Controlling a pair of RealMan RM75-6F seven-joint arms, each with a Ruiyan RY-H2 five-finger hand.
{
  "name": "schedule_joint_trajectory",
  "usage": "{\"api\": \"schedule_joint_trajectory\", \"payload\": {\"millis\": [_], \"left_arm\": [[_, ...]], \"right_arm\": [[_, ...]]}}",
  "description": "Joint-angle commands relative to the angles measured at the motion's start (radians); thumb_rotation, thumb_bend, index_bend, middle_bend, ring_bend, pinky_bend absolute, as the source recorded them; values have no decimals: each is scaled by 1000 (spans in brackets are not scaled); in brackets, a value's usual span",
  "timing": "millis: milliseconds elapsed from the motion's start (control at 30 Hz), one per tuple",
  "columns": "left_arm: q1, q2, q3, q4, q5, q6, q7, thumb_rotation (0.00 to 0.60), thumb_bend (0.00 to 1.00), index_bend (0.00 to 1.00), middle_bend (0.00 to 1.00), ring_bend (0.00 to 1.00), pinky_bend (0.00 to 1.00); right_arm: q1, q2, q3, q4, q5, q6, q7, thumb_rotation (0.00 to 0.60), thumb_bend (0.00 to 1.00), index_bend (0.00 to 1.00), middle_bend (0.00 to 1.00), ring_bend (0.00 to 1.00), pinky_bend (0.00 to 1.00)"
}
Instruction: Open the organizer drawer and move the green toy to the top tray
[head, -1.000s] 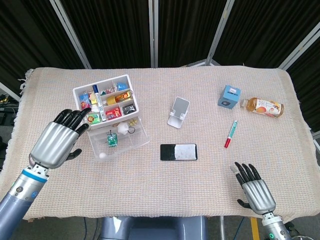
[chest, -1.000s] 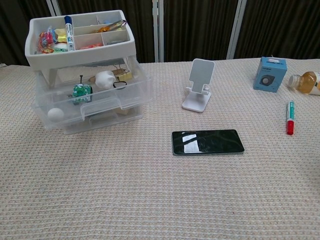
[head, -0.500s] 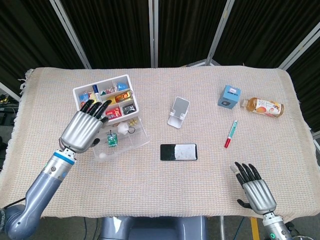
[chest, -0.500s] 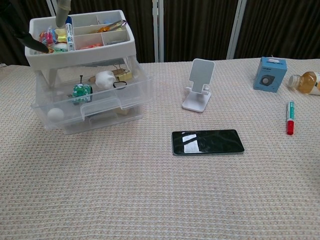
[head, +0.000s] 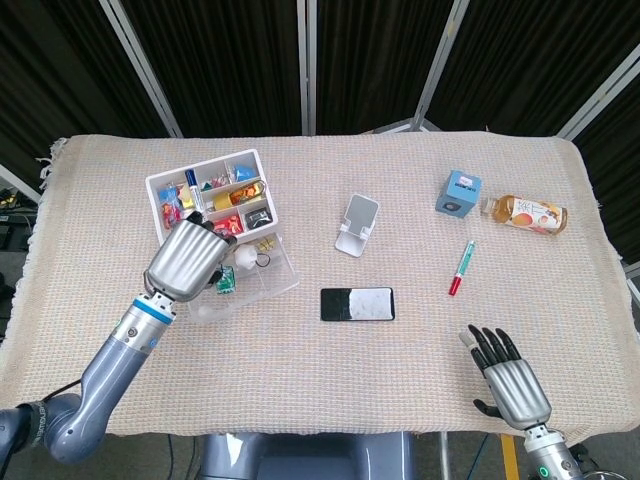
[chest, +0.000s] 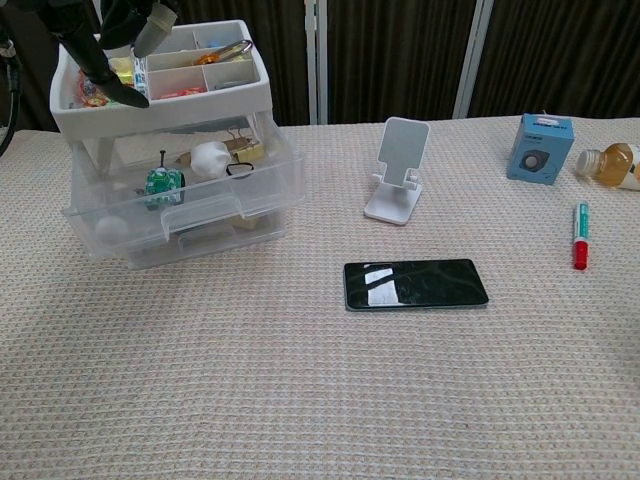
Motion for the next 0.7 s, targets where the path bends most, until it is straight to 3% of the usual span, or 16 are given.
{"api": "schedule_joint_trajectory", "payload": {"millis": [33,300,533,700], "left_arm": [[-12,7,3,6,-19,-17,11,600,56,688,810,638,485],[-56,32,38,0,-86,-89,69,600,57,617,810,638,485],[-106,34,62,-21,-193,-109,152,600,86,414,780,635,481],[-153,60,65,-54,-288,-118,199,600,86,429,777,634,480]], "right_arm": [[0,-4,-3,3,7,-11,-12,600,19,0,0,0,0],[0,-38,-22,37,2,-41,-62,600,19,0,0,0,0],[-1,-64,-32,64,3,-58,-90,600,20,0,0,0,0],[-1,-76,-40,77,-4,-61,-99,600,20,0,0,0,0]]}}
